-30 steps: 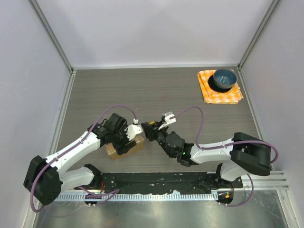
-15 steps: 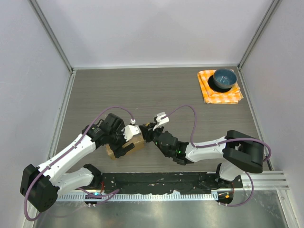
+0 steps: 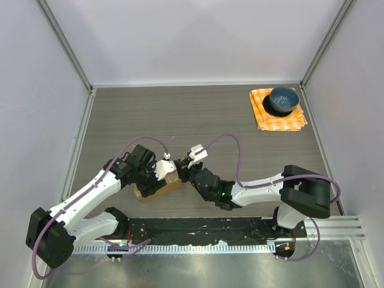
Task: Unpack the express box
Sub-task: Cut the express box at the center of the board.
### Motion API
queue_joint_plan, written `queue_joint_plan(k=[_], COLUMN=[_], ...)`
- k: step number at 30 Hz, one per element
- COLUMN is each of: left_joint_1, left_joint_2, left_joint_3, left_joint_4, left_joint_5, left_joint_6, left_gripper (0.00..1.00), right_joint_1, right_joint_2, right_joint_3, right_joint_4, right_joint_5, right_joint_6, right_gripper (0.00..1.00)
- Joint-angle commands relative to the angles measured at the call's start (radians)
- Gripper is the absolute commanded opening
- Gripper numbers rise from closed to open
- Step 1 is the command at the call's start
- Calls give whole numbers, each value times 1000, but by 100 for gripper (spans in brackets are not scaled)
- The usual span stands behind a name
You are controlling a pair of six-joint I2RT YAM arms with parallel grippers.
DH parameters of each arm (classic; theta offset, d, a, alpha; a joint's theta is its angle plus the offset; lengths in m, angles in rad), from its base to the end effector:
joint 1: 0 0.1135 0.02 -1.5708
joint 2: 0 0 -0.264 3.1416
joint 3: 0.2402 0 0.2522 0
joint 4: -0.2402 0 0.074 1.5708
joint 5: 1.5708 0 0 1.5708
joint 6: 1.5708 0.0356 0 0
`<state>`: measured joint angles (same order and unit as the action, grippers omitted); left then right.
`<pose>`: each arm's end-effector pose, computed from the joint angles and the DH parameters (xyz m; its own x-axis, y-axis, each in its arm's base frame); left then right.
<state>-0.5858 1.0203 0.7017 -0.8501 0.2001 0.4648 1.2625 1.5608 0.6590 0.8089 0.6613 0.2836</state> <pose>0.1427 -0.1032 0.2185 -0.4135 0.8016 -0.4318 0.8860 0.4635 0.0119 0.1173 0.2964 0.2131 -0.1855 0.1452 -0.9719 -0.5359 0.8140 0.2239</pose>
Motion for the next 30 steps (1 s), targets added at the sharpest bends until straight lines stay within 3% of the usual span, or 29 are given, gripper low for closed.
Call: queue_joint_plan(k=[1, 12, 20, 30], left_joint_1=[4, 4, 4, 4], left_joint_2=[-12, -15, -17, -20], left_joint_3=[-4, -10, -15, -11], left_joint_4=[22, 31, 36, 28], left_joint_5=[22, 28, 32, 33], left_joint_6=[0, -8, -8, -8], left_gripper=[59, 59, 52, 49], right_joint_1=[20, 41, 41, 41], right_joint_2=[-4, -56, -99, -55], right_joint_3=[36, 4, -6, -15], right_joint_4=[-7, -14, 3, -13], right_joint_5=[46, 86, 75, 64], right_joint_6=[-37, -40, -24, 9], right_gripper=[1, 1, 1, 1])
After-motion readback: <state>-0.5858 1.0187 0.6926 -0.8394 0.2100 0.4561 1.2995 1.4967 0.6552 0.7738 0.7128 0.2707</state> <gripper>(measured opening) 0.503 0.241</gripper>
